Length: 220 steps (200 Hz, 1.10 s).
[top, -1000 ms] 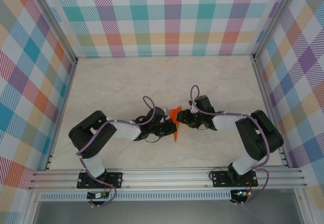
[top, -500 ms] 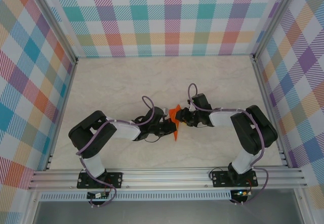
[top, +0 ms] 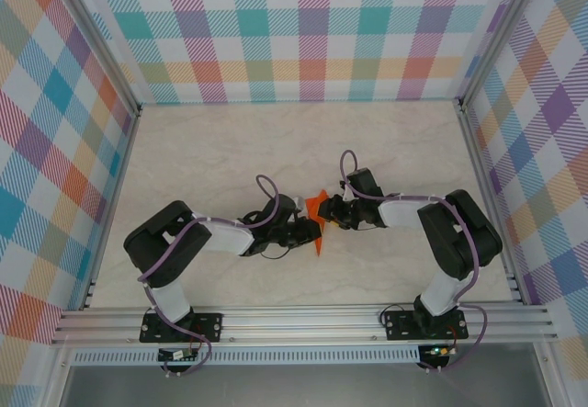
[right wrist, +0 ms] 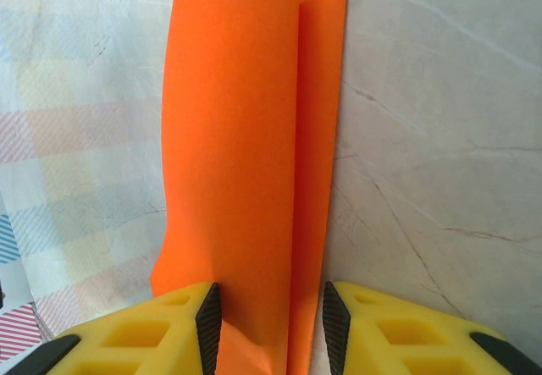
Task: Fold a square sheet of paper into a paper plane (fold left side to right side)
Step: Fold the wing for the fifth time at the center of the table.
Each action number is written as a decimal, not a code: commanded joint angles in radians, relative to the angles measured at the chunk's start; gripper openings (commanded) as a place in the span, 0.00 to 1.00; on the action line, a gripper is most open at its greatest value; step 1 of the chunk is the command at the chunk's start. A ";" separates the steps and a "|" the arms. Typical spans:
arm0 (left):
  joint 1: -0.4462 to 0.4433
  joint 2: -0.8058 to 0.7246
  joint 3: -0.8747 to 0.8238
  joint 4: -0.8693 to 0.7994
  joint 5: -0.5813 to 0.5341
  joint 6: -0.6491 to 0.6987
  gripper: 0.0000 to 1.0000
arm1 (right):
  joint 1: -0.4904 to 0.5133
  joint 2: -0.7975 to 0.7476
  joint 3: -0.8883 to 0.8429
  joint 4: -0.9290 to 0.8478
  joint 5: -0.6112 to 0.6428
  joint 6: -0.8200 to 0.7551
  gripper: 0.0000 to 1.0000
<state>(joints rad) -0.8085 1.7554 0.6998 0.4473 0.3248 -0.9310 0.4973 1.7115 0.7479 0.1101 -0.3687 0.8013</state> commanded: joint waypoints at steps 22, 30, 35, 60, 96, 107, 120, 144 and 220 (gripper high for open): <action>0.045 -0.116 -0.046 -0.014 0.019 0.010 0.37 | 0.006 0.053 0.002 -0.050 0.024 -0.008 0.39; 0.061 -0.141 -0.059 -0.015 0.023 0.010 0.39 | 0.006 0.054 0.000 -0.051 0.026 -0.009 0.39; 0.072 -0.154 -0.067 -0.016 0.026 0.008 0.40 | 0.006 0.053 -0.001 -0.051 0.025 -0.009 0.40; 0.118 -0.194 -0.075 -0.036 0.050 0.019 0.47 | 0.007 0.052 -0.001 -0.050 0.025 -0.010 0.39; 0.163 -0.143 -0.029 -0.019 0.099 0.017 0.46 | 0.008 0.051 -0.001 -0.052 0.025 -0.011 0.39; 0.171 -0.122 -0.004 -0.019 0.108 0.023 0.44 | 0.009 0.051 -0.001 -0.052 0.025 -0.011 0.39; 0.177 -0.096 0.022 -0.031 0.114 0.033 0.44 | 0.009 0.051 0.002 -0.053 0.024 -0.011 0.39; 0.186 -0.043 0.056 -0.016 0.133 0.035 0.42 | 0.011 0.052 0.004 -0.055 0.025 -0.011 0.40; 0.189 0.076 0.119 0.009 0.163 0.025 0.37 | 0.014 0.051 0.005 -0.061 0.025 -0.015 0.39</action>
<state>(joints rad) -0.6334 1.8057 0.7830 0.4236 0.4580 -0.9161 0.4976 1.7142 0.7559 0.0956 -0.3683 0.8009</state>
